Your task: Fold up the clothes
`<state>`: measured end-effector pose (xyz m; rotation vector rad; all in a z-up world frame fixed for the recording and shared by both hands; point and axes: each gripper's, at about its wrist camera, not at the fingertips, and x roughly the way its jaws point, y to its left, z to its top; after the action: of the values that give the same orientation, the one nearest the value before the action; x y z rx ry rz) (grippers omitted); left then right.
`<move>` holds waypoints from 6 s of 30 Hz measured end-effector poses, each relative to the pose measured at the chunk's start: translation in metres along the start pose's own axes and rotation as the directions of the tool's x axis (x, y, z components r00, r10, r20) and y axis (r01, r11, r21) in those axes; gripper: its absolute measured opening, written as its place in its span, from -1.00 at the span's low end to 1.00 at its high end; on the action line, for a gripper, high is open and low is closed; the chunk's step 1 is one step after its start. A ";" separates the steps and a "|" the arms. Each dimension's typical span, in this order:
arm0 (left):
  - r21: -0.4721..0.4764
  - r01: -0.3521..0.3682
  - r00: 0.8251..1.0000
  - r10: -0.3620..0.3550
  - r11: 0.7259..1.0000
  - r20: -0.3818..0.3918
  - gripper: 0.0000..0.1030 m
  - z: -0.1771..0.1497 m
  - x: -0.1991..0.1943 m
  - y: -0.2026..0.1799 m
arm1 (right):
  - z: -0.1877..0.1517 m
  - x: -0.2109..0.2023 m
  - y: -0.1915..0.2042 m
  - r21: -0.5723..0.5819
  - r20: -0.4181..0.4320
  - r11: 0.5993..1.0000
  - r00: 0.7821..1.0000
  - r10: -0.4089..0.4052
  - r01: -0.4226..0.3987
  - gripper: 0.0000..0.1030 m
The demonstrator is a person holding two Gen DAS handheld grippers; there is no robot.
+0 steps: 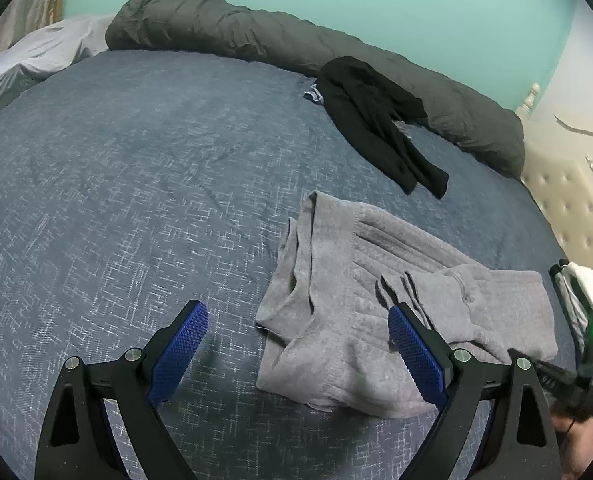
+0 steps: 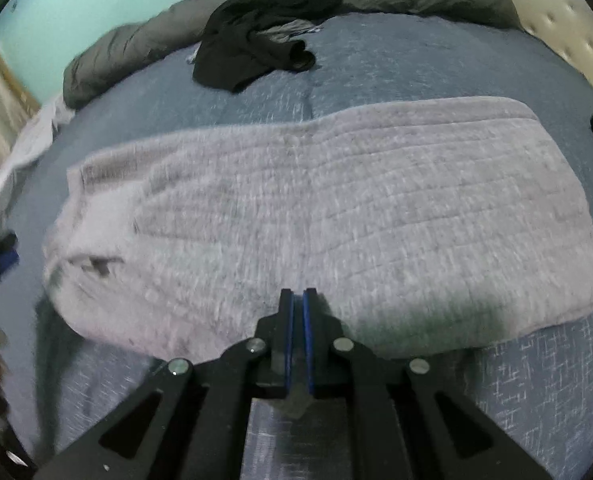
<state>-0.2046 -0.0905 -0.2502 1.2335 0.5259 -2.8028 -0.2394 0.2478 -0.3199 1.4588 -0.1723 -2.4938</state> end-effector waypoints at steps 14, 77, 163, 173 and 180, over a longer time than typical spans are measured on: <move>-0.024 0.075 0.991 -0.077 0.997 -0.106 0.83 -0.018 0.012 0.013 | -0.017 -0.039 0.003 0.085 0.217 0.985 0.967 0.132 -0.153 -0.91; -0.135 0.070 0.984 -0.090 0.988 -0.152 0.81 -0.053 0.071 -0.019 | -0.054 -0.033 -0.032 0.290 0.315 0.887 0.911 0.266 -0.360 -0.91; -0.066 0.357 0.930 -0.361 0.932 -0.070 -0.58 -0.016 0.011 -0.041 | 0.017 0.013 0.128 -0.503 0.151 0.846 0.946 0.286 -0.176 -0.84; -0.066 0.355 0.931 -0.360 0.932 -0.068 -0.58 -0.015 0.012 -0.039 | 0.049 -0.050 0.053 -0.237 0.315 0.906 0.855 0.412 -0.350 -0.87; -0.065 0.352 0.932 -0.356 0.934 -0.067 -0.58 -0.014 0.011 -0.041 | 0.056 -0.085 -0.048 0.025 0.458 0.901 0.806 0.374 -0.433 -0.87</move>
<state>-0.2091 -0.0462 -0.2554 1.3643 0.9064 -3.0095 -0.2557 0.3158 -0.2312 0.7483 -0.6671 -2.4306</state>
